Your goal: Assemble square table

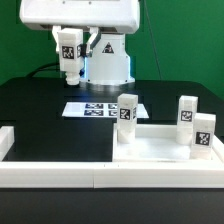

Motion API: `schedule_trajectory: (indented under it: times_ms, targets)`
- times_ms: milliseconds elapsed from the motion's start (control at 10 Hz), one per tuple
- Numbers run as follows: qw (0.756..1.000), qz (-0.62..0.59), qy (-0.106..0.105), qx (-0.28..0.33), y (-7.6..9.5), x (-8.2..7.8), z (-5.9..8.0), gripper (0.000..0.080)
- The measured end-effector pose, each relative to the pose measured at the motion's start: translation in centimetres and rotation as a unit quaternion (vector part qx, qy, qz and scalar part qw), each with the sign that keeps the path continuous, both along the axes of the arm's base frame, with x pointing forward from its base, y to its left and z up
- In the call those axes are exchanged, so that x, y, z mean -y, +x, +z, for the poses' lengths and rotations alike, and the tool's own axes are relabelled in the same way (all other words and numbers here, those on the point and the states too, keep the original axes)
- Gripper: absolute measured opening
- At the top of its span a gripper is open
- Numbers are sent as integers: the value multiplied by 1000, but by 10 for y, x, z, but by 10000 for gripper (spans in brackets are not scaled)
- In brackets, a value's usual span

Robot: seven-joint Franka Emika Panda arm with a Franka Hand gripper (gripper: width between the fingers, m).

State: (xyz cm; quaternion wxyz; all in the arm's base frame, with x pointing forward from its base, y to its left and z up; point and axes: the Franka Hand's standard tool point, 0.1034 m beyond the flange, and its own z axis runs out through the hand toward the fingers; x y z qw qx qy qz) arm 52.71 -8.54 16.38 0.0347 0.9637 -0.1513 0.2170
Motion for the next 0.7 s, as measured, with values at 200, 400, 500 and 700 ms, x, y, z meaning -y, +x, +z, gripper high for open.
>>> schedule_trajectory:
  times_ms: [200,400,500,700]
  targets:
    - [1000,-4,-2,4,27,-40,-13,287]
    - [999,-4,-14,31,62,-76,-22,287]
    - [999,-12,-17,40,65,-78,-28,287]
    - [999,-10,-19,38,64,-77,-28,287]
